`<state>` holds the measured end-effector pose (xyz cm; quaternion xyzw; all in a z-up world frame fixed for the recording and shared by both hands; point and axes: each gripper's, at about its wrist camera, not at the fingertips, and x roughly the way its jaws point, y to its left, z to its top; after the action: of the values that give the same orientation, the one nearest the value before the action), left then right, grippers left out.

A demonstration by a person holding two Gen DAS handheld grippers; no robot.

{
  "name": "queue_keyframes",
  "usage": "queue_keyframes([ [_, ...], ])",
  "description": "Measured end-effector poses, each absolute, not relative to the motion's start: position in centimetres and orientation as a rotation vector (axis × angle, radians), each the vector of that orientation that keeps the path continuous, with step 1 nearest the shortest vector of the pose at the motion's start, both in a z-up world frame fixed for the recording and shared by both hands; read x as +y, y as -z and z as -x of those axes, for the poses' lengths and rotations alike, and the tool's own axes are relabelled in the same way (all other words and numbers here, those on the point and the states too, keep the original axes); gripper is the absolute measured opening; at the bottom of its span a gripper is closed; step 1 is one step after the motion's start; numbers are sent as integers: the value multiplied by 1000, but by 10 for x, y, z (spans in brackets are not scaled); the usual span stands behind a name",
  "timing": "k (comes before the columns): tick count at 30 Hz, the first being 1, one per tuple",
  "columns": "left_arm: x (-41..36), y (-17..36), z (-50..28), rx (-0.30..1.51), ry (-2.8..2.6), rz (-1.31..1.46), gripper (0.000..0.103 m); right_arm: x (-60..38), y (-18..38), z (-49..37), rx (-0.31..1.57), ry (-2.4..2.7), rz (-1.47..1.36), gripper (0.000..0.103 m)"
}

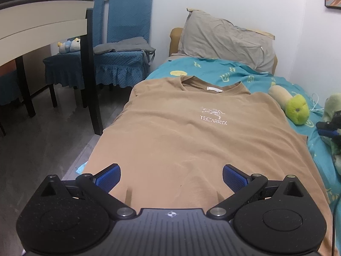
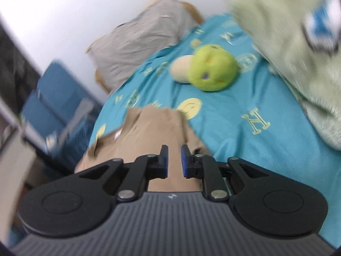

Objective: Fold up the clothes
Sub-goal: 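Grasp the sleeve edge of the T-shirt with the right gripper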

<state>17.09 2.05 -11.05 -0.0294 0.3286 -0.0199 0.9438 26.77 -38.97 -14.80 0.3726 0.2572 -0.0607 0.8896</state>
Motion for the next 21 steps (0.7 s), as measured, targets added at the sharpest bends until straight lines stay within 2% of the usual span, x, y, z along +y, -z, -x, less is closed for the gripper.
queue_keyframes([
  [1,21,111,-172,675,41,64,103,-400,156,-273,527,124,-828,17],
  [3,21,113,-173,683,48,71,103,-412,166,-282,508,104,-894,27],
  [5,20,116,-176,687,54,70,103,-422,176,-293,489,81,-947,53],
  [9,16,123,-187,695,71,69,103,-433,198,-315,505,37,-997,56],
  [12,13,129,-196,711,80,66,103,-429,218,-327,580,33,-992,53],
  [13,13,131,-198,716,82,65,103,-425,222,-328,594,28,-978,44],
  [14,13,132,-200,718,85,66,103,-421,224,-330,606,27,-957,28],
  [16,12,132,-200,717,94,71,103,-411,218,-333,623,37,-875,12],
  [21,14,127,-196,693,101,95,103,-361,182,-332,555,47,-548,9],
])
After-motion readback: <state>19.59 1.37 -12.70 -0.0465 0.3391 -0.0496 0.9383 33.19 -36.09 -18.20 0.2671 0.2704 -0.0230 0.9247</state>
